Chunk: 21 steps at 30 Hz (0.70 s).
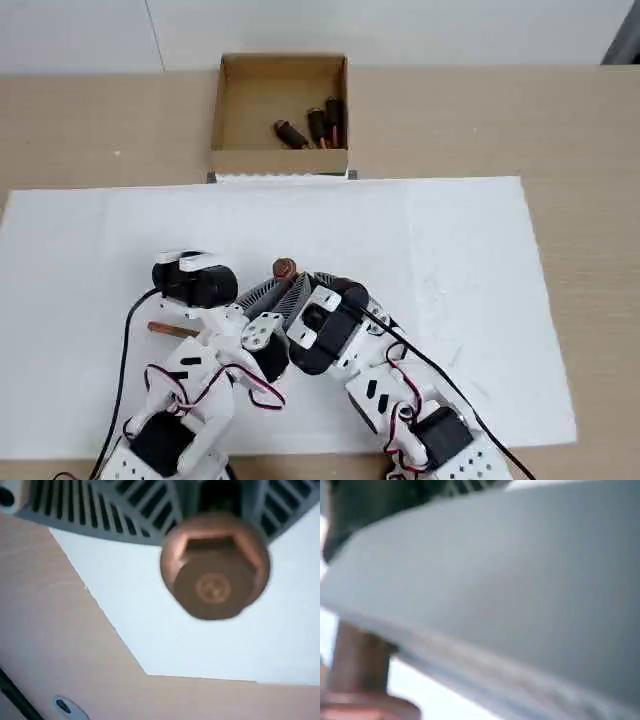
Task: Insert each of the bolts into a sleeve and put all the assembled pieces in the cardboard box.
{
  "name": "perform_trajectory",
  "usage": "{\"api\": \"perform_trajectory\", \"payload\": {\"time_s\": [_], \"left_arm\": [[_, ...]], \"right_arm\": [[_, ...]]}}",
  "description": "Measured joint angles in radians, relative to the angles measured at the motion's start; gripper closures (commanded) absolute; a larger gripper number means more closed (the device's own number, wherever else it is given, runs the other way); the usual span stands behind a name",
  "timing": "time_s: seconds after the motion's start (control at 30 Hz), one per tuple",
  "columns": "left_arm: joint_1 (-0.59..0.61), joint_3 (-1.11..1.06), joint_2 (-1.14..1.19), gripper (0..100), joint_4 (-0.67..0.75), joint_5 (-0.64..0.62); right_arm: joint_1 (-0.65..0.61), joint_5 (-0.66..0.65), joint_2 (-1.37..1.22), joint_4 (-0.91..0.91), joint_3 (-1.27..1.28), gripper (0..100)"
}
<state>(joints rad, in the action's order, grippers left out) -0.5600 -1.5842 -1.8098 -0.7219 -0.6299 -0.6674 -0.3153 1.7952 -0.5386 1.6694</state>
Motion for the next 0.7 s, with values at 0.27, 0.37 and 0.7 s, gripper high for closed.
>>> {"api": "perform_trajectory", "payload": {"time_s": [0.27,0.37,0.7], "left_arm": [[0.0,-0.009,-0.005,92,-0.009,0.0],[-0.002,-0.009,-0.005,85,-0.009,0.023],[-0.003,-0.009,-0.005,85,-0.018,0.095]], "right_arm": [[0.0,0.0,-0.002,-0.002,0.0,99.5],[0.005,0.0,-0.002,-0.002,0.0,99.5],[0.005,0.0,-0.003,-0.002,0.0,99.5]]}}
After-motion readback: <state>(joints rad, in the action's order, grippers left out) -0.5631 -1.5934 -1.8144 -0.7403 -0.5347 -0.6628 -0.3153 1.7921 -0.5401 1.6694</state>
